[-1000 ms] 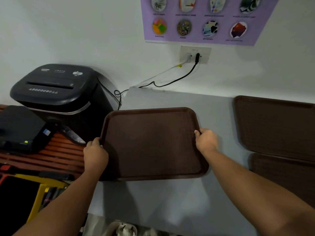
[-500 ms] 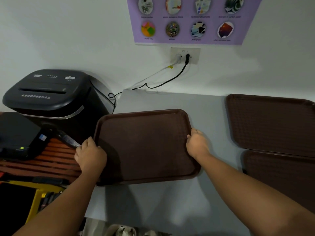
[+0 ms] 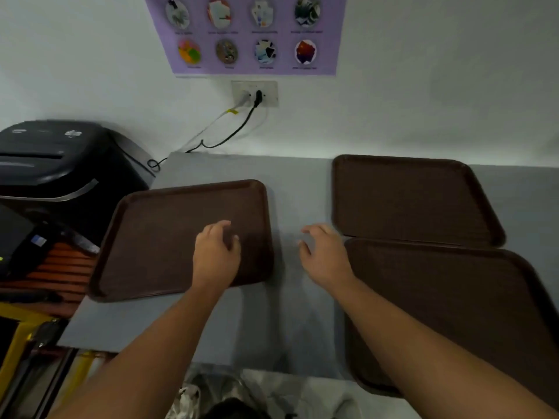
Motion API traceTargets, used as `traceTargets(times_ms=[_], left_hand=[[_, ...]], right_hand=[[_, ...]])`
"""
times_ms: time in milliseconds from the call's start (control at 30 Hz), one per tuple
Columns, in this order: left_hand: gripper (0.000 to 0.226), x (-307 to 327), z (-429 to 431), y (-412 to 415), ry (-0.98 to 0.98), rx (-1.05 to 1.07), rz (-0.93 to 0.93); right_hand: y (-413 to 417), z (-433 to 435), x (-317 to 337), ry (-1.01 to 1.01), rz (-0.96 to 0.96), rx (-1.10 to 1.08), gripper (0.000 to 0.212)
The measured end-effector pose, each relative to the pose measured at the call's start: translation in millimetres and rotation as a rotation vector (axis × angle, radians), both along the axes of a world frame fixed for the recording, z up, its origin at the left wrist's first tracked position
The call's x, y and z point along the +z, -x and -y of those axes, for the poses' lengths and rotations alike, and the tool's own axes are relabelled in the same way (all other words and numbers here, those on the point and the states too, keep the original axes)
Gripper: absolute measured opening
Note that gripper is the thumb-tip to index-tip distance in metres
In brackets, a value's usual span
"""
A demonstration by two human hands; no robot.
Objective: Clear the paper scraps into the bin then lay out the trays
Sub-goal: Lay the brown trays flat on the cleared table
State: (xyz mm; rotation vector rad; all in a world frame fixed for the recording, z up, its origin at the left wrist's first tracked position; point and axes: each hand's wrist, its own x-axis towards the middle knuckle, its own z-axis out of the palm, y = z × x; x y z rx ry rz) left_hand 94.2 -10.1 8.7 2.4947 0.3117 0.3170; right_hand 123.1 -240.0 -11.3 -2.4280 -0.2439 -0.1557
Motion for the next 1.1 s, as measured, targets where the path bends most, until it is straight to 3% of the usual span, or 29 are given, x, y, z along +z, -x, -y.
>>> traceTargets(times_ms=[300,500,633,767,933,1100], left_hand=[[0.035,-42,164,46,0.144,-0.197,-0.068],[0.063,-58,210,59,0.11,-0.155,-0.353],[0.036,-61,221,64,0.001,-0.172,-0.384],[0.02,-61,230,64,-0.055,-0.191,-0.378],[0.011,-56,235,63,0.032,-0.091,-0.387],[0.013,-40,222,65,0.166,-0.015,-0.235]], right_hand=[[78,173,-13,0.109,-0.073,-0.156,0.03],[111,274,-25,0.231,-0.123,-0.42,0.028],[126,321,-32,0.413,-0.262,-0.632,0.053],[135,350,-35,0.394,-0.458,-0.8,0.07],[133,358,-37,0.263,-0.451,-0.816,0.051],[126,356,-34,0.094,-0.389,-0.828,0.025]])
